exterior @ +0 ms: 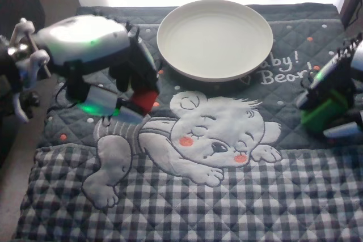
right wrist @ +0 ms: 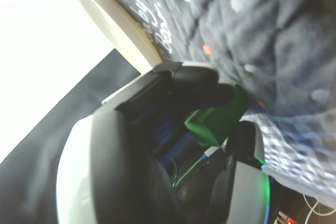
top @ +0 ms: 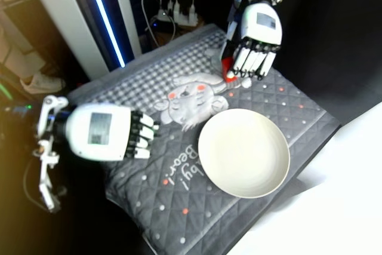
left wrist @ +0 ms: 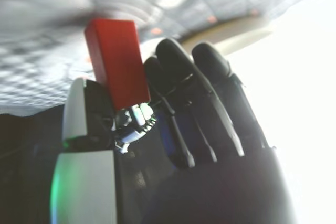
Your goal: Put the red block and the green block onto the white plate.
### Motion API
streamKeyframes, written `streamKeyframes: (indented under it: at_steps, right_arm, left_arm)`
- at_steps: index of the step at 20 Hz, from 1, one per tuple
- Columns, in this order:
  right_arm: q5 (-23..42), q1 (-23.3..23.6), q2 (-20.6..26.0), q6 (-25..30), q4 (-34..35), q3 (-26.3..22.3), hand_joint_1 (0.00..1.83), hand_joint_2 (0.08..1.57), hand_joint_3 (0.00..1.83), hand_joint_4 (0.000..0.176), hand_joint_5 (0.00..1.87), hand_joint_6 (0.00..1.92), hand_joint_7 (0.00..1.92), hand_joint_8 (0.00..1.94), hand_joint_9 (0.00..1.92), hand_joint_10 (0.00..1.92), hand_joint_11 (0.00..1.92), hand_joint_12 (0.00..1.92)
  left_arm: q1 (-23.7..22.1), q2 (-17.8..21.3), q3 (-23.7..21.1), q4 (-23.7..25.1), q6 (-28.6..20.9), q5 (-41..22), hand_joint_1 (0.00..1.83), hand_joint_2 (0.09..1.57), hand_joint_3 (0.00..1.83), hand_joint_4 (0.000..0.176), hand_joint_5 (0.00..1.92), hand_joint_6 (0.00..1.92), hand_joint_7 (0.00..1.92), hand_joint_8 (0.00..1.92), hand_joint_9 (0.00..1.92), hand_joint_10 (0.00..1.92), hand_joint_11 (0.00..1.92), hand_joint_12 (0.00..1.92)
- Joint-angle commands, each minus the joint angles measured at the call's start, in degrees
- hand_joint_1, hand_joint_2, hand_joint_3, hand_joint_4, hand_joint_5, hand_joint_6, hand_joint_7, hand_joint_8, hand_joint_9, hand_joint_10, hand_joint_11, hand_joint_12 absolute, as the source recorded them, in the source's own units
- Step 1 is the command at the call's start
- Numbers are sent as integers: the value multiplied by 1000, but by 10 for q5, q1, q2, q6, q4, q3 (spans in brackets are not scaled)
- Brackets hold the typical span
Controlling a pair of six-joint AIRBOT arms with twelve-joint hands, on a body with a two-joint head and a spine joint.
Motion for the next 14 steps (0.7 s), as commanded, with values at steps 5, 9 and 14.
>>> streamKeyframes:
  at_steps: [5, 9, 14]
  right_arm:
    - [97, 5, -22, -2, 89, 42, 1241, 975, 0, 0, 1429, 99, 1448, 410, 1464, 836, 1278, 1455]
    - [68, 112, -75, -24, 74, 81, 1206, 1001, 1, 0, 1276, 458, 1578, 93, 1473, 748, 1230, 1378]
    - [30, 182, -148, -46, 75, 150, 1224, 1033, 0, 0, 1171, 590, 1286, 775, 1393, 1056, 1219, 1531]
  left_arm:
    - [-29, -43, 36, -55, 27, -99, 1289, 1043, 2, 0, 1396, 24, 1051, 1086, 1050, 1019, 911, 1358]
    - [-45, -57, 59, -92, 27, -120, 1311, 999, 0, 0, 1396, 79, 1241, 697, 1077, 798, 637, 1280]
    - [-77, -126, 134, -117, 27, -119, 1303, 988, 0, 0, 1238, 512, 1404, 244, 1206, 691, 975, 1114]
